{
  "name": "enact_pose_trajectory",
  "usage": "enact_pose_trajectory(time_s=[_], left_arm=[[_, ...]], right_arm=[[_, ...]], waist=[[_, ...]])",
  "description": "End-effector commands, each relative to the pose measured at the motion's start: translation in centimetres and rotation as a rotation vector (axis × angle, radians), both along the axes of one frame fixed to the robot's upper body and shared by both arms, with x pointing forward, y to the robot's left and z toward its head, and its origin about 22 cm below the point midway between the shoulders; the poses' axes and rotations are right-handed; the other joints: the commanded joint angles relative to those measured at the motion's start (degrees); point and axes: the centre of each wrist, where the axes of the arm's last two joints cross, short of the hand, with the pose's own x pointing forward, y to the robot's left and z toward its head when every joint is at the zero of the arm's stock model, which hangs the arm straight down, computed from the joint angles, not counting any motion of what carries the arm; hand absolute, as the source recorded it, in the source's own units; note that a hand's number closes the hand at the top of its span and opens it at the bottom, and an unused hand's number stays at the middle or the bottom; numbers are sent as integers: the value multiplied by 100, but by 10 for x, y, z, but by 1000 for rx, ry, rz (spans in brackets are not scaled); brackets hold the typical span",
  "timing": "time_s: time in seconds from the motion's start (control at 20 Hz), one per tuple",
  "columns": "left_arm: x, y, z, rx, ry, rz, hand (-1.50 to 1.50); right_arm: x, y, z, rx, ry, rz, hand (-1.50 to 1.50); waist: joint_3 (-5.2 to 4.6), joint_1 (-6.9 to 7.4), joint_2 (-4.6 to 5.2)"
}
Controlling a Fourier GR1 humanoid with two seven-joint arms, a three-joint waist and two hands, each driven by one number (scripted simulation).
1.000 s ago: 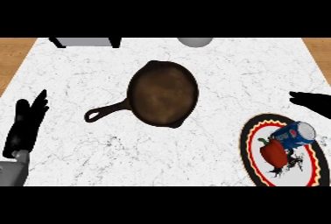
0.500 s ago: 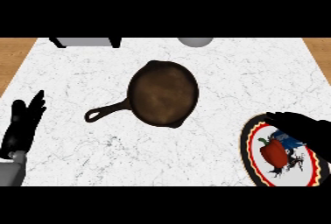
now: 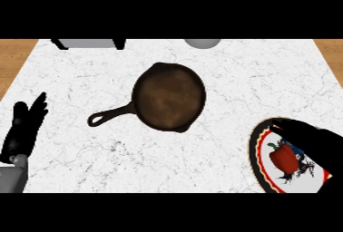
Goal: Pick the bell pepper from the plate and place it in the pan
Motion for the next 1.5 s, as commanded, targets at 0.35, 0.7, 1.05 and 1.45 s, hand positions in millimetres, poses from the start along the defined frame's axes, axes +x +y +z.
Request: enact_pose_trajectory(time_s=[0.35,0.7,1.05,1.45], left_arm=[[-1,-9,-10,9,10,1,0],[5,-6,-14,-18,14,-15,0],[-6,-14,-3,-19,1,-17,0],[-18,-6,-5,5,-3,2,0]], right_arm=[[16,6,-26,-35,36,14,-150],[9,14,-39,-22,13,9,-150],[31,4,-59,-66,50,-17,-150],[27,5,-87,-103,36,13,150]], waist=[[-2,2,3],[-2,-13,1],[0,26,1],[0,29,1]])
